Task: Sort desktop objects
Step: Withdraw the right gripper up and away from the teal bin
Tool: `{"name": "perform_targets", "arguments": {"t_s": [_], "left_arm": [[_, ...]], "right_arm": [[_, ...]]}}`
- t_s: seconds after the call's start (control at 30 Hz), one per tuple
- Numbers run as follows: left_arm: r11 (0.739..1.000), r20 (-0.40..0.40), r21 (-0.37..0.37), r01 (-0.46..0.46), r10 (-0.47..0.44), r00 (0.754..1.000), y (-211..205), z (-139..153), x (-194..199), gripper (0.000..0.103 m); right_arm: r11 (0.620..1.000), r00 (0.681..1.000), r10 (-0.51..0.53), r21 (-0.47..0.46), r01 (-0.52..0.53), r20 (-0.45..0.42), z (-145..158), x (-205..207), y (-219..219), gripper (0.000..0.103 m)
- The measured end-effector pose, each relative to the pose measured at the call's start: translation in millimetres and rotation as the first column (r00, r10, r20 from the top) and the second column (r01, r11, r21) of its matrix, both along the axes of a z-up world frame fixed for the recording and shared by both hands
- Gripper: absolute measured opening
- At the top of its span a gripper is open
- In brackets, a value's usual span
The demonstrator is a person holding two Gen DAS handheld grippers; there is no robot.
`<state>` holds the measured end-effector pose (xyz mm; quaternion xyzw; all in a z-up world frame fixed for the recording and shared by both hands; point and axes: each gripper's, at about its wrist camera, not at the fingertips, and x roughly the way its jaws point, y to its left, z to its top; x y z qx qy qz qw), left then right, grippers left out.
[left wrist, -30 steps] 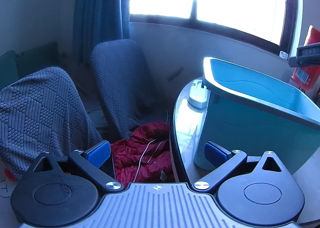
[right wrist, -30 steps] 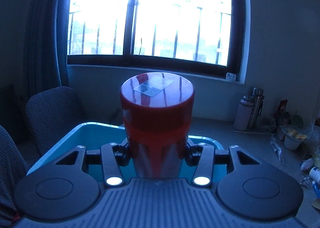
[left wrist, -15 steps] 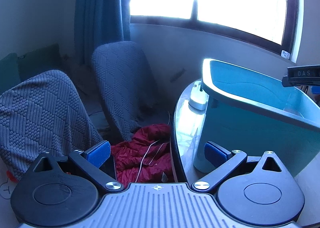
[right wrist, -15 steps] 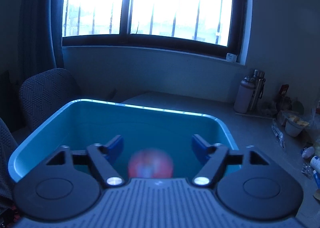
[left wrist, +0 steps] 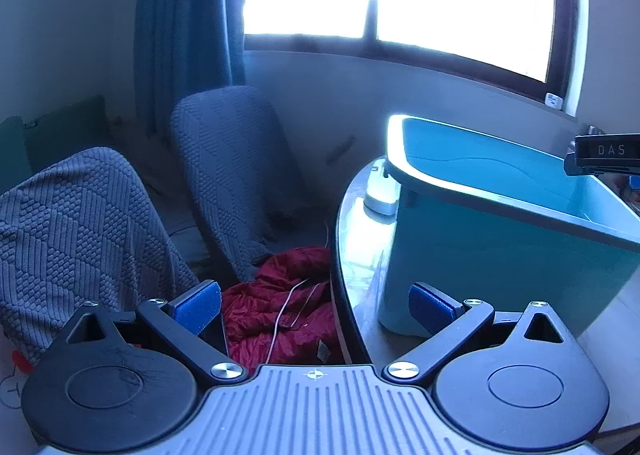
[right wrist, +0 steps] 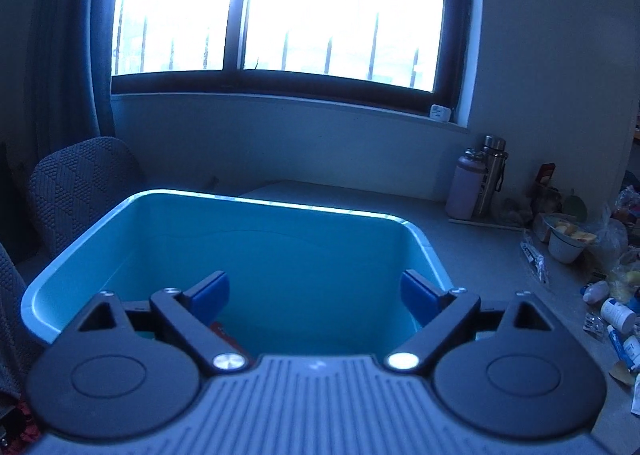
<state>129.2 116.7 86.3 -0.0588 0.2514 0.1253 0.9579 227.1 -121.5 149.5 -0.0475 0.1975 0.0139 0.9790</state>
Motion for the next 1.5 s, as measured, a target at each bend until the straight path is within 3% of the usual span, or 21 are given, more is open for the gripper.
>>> {"name": "perform_targets", "arguments": {"t_s": [0.83, 1.23, 1.5], "left_arm": [[0.985, 0.018, -0.003, 0.172, -0.172, 0.985, 14.1, 7.0, -43.4, 0.102], [0.98, 0.02, -0.02, 0.196, -0.195, 0.981, 19.2, 12.6, -49.1, 0.102], [0.979, -0.026, -0.031, 0.204, -0.204, 0.979, 19.6, 26.6, -34.9, 0.102]], "right_arm": [[0.99, 0.994, -0.1, 0.093, 0.104, -0.053, -25.6, -101.6, -9.6, 0.092], [0.986, 0.989, -0.124, 0.102, 0.132, -0.078, -28.3, -122.1, -11.0, 0.095], [0.987, 0.988, -0.114, 0.098, 0.124, -0.104, -22.0, -122.2, -13.2, 0.097]]}}
